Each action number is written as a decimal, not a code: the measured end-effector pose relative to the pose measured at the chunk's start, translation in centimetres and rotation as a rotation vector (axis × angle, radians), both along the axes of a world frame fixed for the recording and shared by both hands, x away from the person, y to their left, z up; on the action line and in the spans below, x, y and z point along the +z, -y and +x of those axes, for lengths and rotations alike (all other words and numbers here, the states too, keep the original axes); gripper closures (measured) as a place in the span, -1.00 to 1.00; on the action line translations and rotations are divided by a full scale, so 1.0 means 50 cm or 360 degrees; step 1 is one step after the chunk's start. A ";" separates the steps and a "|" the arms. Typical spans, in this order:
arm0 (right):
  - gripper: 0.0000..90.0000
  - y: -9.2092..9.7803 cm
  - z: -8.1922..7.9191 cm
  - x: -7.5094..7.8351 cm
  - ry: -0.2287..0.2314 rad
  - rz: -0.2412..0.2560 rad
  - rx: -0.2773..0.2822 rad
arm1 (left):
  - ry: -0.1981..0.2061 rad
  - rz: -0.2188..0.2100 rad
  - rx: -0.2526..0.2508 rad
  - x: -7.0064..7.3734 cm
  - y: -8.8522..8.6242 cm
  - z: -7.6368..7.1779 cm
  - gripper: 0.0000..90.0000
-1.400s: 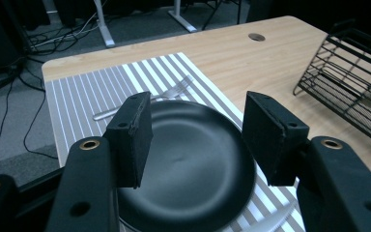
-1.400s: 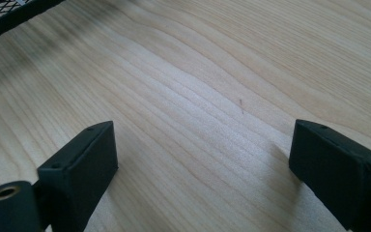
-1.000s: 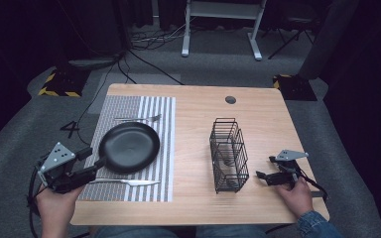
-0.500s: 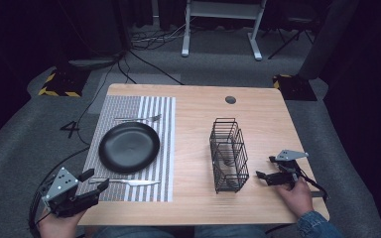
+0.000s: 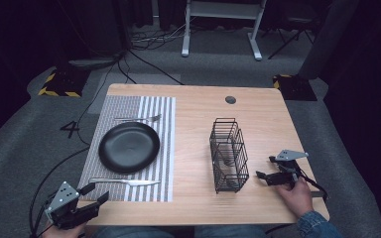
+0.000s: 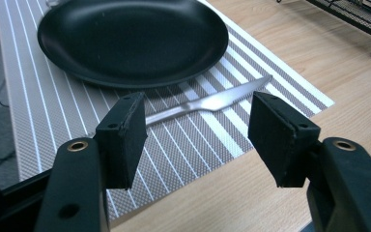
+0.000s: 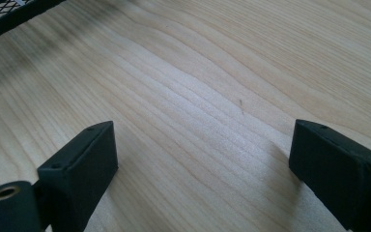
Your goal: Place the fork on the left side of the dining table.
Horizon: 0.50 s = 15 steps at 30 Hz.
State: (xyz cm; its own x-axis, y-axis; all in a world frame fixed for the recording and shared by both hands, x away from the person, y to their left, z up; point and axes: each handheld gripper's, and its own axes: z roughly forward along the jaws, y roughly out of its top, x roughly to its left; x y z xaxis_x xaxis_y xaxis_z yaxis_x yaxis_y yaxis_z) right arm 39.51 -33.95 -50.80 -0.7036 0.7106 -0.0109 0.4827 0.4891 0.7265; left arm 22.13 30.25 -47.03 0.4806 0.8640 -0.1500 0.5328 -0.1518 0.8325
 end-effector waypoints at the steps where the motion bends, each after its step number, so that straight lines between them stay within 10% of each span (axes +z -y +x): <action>1: -0.78 0.000 0.000 0.000 0.0000 0.0000 0.0000 | -0.0006 -0.0008 0.0000 -0.005 0.000 0.001 -0.13; 15: -0.78 0.000 0.000 0.000 0.0001 -0.0002 0.0001 | -0.0084 -0.0054 0.0023 -0.071 -0.009 0.003 -0.16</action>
State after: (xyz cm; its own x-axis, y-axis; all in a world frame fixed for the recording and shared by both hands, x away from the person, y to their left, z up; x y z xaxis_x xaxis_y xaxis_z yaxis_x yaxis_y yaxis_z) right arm 39.53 -33.95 -50.80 -0.7039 0.7102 -0.0124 0.4818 0.4902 0.7263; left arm 22.26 30.69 -50.56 0.4588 0.8648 -0.2042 0.5779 -0.1159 0.8079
